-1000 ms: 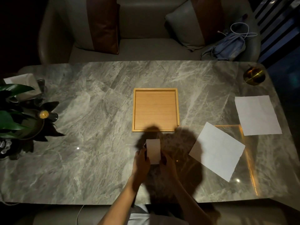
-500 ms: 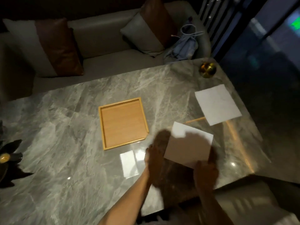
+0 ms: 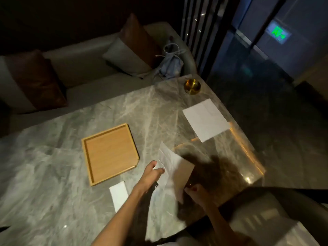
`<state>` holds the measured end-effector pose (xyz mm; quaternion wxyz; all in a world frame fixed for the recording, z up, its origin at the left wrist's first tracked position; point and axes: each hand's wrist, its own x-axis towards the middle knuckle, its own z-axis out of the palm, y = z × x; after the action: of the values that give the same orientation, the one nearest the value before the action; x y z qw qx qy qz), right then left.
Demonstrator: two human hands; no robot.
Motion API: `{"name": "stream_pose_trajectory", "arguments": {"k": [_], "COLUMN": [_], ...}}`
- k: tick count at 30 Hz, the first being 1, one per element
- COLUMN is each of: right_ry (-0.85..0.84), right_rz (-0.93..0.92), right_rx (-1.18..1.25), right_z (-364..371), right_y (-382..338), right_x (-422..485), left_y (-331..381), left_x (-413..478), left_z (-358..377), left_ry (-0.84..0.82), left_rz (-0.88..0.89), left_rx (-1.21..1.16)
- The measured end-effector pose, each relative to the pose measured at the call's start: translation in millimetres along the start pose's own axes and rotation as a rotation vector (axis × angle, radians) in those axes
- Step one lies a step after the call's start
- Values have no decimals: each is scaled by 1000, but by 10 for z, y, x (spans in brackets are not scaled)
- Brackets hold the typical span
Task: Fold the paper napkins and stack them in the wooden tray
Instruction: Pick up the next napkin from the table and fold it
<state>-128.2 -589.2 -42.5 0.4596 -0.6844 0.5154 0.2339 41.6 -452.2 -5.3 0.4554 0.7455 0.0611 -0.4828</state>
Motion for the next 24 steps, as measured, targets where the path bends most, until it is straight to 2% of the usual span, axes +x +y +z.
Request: {"name": "stream_pose_trajectory", "arguments": {"k": [1, 3, 4, 8, 10, 12, 14, 17, 22, 24], "right_ry": [33, 86, 46, -419, -510, -538, -562, -558, -525, -513], "right_rz": [-66, -318, -444, -747, -889, -1005, -1072, -1126, -1179, -1189], "right_rx": [63, 225, 268, 367, 314, 291, 316, 360, 325, 319], "right_z": [-55, -189, -273, -567, -666, -760, -835, -916, -987, -1006], "right_y": [-122, -497, -719, -1688, -2097, -2439, -2700, -2945, -3078, -3092], "right_x": [-43, -157, -240, -723, -965, -1190, -1395, -1648, -1838, -1902], "left_y": [159, 501, 672, 1306, 1568, 1759, 1864, 2005, 2139, 2152], "left_x": [-132, -403, -552, -1239, -1557, -1825, -2010, -2139, -2213, -2242], "left_z": [-164, -555, -728, -1438, -1744, -2000, -2195, -2364, -2445, -2448], "left_ry": [-66, -218, -277, -359, -395, -352, -349, -443, -884, -928], "left_rz": [-11, 73, 115, 213, 271, 294, 302, 349, 377, 421], "left_rx": [-77, -208, -243, -370, -422, -417, -415, -484, -704, -680]}}
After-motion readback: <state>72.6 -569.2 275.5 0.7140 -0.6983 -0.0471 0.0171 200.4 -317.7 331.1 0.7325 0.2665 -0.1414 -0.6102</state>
